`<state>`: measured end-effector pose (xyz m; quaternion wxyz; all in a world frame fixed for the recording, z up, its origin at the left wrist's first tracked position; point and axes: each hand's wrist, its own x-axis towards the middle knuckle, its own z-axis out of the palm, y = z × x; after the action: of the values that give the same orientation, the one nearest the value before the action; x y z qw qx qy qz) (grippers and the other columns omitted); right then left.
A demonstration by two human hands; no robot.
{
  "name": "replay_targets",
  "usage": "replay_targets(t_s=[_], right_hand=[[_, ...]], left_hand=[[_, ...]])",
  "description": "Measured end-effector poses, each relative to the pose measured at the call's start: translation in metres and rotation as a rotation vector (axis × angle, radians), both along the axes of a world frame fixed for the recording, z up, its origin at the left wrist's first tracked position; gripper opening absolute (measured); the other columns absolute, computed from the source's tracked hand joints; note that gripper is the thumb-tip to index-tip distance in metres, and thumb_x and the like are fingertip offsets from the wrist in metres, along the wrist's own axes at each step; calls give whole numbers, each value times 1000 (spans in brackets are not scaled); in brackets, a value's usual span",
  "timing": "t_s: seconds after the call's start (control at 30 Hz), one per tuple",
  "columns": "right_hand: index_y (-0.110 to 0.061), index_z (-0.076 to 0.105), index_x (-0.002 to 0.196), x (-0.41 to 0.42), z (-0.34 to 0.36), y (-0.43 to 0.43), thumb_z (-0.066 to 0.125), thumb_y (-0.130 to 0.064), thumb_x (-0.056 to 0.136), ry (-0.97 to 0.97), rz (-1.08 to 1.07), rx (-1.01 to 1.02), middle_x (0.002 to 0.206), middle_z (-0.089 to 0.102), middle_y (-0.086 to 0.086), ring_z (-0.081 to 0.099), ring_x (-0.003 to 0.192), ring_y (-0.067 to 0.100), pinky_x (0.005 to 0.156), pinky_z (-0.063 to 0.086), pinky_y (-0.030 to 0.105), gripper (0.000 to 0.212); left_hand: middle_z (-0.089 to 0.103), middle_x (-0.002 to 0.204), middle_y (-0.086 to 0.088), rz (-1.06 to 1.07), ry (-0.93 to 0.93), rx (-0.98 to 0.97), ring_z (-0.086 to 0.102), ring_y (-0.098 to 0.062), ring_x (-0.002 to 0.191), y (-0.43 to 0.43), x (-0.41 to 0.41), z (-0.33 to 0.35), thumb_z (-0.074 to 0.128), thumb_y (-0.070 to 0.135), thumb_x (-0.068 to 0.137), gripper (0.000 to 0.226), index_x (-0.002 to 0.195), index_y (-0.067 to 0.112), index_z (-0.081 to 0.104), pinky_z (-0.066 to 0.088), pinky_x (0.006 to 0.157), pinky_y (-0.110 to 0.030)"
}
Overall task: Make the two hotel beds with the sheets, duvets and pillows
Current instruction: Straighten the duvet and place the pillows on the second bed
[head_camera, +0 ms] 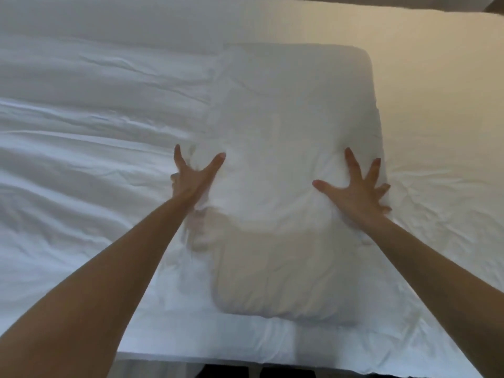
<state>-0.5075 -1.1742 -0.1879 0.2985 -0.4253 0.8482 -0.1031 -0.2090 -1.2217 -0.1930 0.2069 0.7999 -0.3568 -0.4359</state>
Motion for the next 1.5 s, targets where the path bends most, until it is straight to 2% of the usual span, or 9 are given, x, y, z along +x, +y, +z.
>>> replay_targets(t_s=[0.17, 0.3, 0.47, 0.8, 0.9, 1.0, 1.07, 1.33, 1.5], right_hand=[[-64, 2, 142, -2, -11, -1, 66, -71, 70, 32, 34, 34, 159, -25, -10, -10, 144, 46, 105, 6, 76, 97], [-64, -2, 142, -6, -7, -2, 67, -70, 71, 13, 72, 73, 158, -28, -10, -11, 144, 47, 104, 9, 77, 99], [-59, -2, 145, -9, 12, 2, 67, -63, 77, -36, 101, 98, 159, -24, -5, -8, 145, 45, 109, 10, 69, 97], [-59, -1, 145, 73, 69, -19, 47, -76, 81, -74, 330, 49, 161, -16, -7, -5, 149, 36, 114, 7, 64, 82], [-56, 1, 147, 109, 62, -16, 47, -66, 88, -72, 453, 128, 161, -18, -10, -10, 148, 36, 113, 10, 66, 75], [-54, 0, 148, 132, 49, 3, 47, -52, 94, 44, 530, 245, 159, -23, -13, -16, 147, 31, 109, 12, 70, 71], [-52, -2, 149, 142, 42, 16, 46, -45, 97, 148, 550, 256, 160, -23, -9, -17, 147, 32, 110, 11, 69, 71], [-45, 6, 152, 166, 11, 57, 32, -35, 103, 210, 631, -107, 162, -11, -9, -14, 149, 21, 115, -8, 55, 57], [-52, -3, 149, 87, -36, 117, 10, -59, 97, 432, 743, -24, 161, -13, -14, -10, 150, 21, 114, -4, 60, 54]], left_hand=[[34, 152, -15, -14, 31, -38, 37, -35, 137, -9, -23, -5, 65, 89, 40, 140, 151, 38, -3, 33, 111, -49], [43, 148, -3, -90, 54, -71, 42, -27, 134, -20, -26, -1, 81, 62, 57, 120, 153, 29, 17, 35, 111, -38], [56, 135, -6, -217, -80, -194, 50, -30, 126, -26, -44, 41, 72, 37, 79, 74, 144, 18, 39, 40, 101, -33], [64, 123, -8, -146, -211, -433, 57, -33, 115, -51, 69, 154, 59, 44, 74, 61, 132, 25, 52, 46, 98, -45], [53, 139, -10, -125, -274, -335, 50, -37, 125, -57, 136, 132, 61, 43, 84, 73, 149, 33, 28, 41, 104, -44], [12, 157, -26, -227, -398, -73, 29, -51, 136, -48, 175, 93, 51, 33, 97, 80, 152, 37, -7, 29, 109, -51], [-7, 160, -20, -350, -474, -24, 11, -50, 142, -25, 174, 68, 48, 36, 99, 75, 152, 39, -5, 19, 113, -57], [-7, 162, 8, -928, -636, -335, -11, -38, 147, 50, 55, 21, 21, 46, 102, 51, 151, 45, 7, -3, 109, -69], [0, 162, 4, -807, -798, -250, -2, -51, 143, 78, 145, -44, 18, 62, 91, 65, 152, 41, 11, 3, 105, -72]])
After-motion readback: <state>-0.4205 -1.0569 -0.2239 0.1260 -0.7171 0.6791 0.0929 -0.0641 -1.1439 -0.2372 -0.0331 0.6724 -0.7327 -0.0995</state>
